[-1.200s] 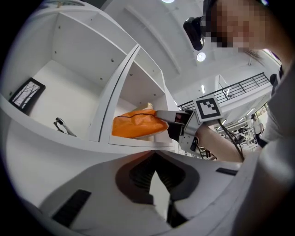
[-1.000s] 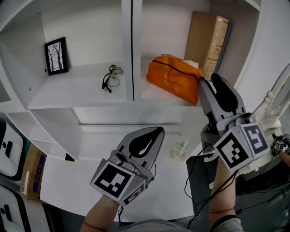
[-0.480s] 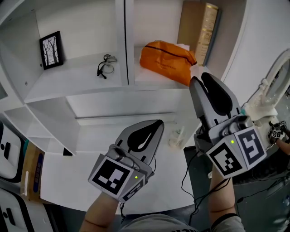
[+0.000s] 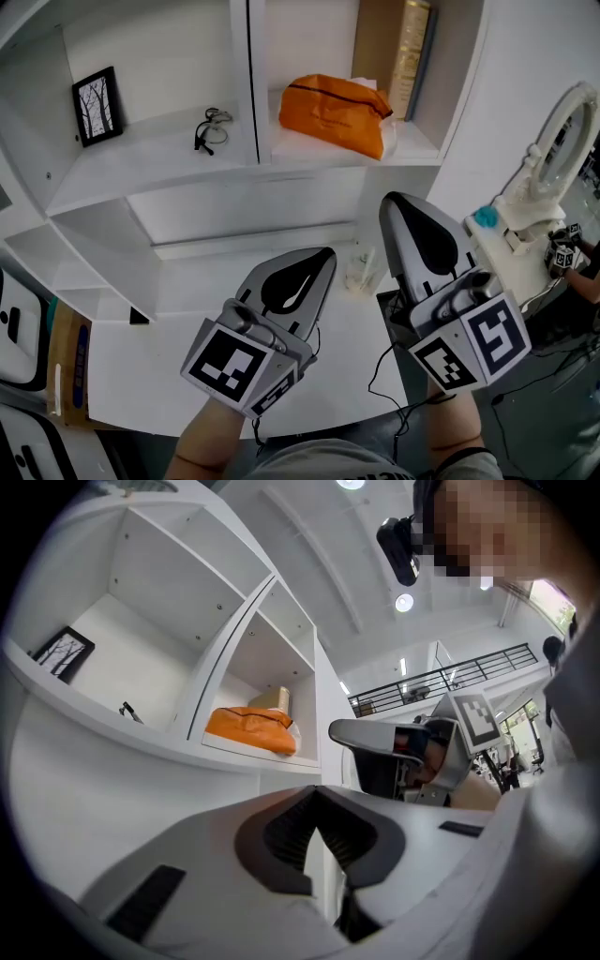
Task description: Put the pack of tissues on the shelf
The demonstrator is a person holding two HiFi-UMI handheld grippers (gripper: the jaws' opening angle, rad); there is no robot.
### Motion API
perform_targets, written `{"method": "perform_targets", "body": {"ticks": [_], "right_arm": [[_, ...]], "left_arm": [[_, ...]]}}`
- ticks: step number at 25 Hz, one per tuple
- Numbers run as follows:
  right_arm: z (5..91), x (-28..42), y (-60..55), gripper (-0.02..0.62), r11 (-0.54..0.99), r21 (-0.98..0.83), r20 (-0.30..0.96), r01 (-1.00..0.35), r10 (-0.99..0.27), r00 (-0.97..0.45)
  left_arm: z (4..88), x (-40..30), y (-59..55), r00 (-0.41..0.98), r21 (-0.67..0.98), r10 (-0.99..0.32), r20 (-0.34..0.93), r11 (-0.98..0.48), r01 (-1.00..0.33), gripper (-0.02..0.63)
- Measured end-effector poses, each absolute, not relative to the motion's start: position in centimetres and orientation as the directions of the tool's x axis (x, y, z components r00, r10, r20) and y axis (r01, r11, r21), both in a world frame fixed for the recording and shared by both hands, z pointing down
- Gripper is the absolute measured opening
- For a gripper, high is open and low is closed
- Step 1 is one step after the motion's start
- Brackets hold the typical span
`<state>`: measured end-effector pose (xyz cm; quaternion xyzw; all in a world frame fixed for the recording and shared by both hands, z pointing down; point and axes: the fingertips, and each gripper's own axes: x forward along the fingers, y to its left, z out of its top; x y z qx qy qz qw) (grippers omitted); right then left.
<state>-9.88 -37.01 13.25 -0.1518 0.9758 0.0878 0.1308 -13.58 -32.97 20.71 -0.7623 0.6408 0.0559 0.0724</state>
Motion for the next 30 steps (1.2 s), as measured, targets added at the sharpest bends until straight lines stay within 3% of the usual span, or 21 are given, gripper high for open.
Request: {"method": "perform_targets", "body": {"ticks": [30], "right_arm": [[20.6, -6.4, -30.4, -0.006, 0.912, 0.052, -0.195, -0.407, -0.391, -0.9]], "left_arm": [[22.1, -9.7, -29.6, 0.36, -0.061, -0.919, -0.161, -0.355, -0.933, 0.04]]}}
